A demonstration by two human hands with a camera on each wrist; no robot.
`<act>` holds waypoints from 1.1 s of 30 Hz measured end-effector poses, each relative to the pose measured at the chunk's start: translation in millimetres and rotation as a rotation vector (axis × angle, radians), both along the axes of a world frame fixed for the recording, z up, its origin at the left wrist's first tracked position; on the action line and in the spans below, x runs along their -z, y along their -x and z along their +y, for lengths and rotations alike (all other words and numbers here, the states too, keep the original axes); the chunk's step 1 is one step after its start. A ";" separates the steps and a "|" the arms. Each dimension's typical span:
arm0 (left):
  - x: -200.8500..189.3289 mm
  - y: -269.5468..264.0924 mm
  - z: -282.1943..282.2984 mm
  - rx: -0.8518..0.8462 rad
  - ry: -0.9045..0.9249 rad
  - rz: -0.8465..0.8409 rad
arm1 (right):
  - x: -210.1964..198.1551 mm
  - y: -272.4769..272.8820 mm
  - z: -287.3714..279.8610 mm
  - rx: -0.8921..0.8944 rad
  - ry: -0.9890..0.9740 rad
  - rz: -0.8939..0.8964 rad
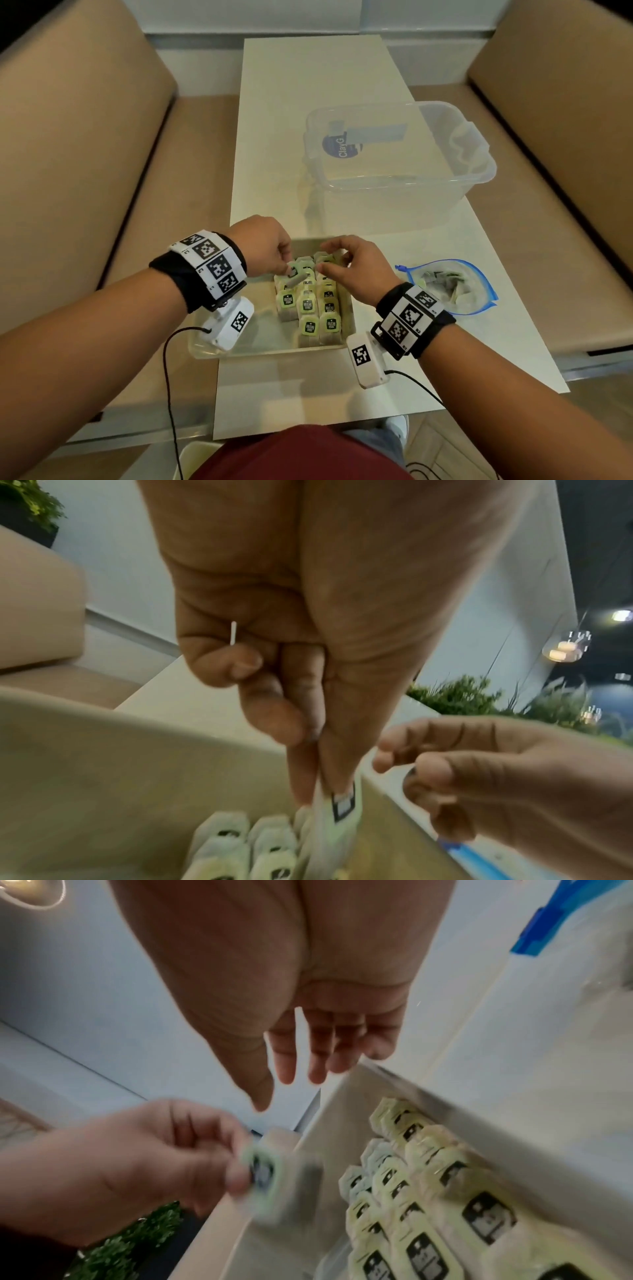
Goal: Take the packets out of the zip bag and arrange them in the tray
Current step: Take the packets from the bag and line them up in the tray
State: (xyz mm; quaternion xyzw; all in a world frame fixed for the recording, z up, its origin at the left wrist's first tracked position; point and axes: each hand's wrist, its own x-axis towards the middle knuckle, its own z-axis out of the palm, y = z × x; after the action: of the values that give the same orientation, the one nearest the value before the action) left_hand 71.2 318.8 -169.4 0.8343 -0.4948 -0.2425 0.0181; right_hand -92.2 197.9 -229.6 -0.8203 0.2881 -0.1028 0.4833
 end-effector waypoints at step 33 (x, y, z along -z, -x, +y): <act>-18.7 117.6 -133.7 0.227 0.031 -0.005 | 1.4 107.3 -126.9 0.158 0.159 0.143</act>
State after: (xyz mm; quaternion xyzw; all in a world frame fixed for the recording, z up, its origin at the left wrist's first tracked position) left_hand -46.4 185.1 -150.7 0.7732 -0.5897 -0.2333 0.0021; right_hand -199.5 71.0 -231.1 -0.8361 0.3764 -0.1046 0.3852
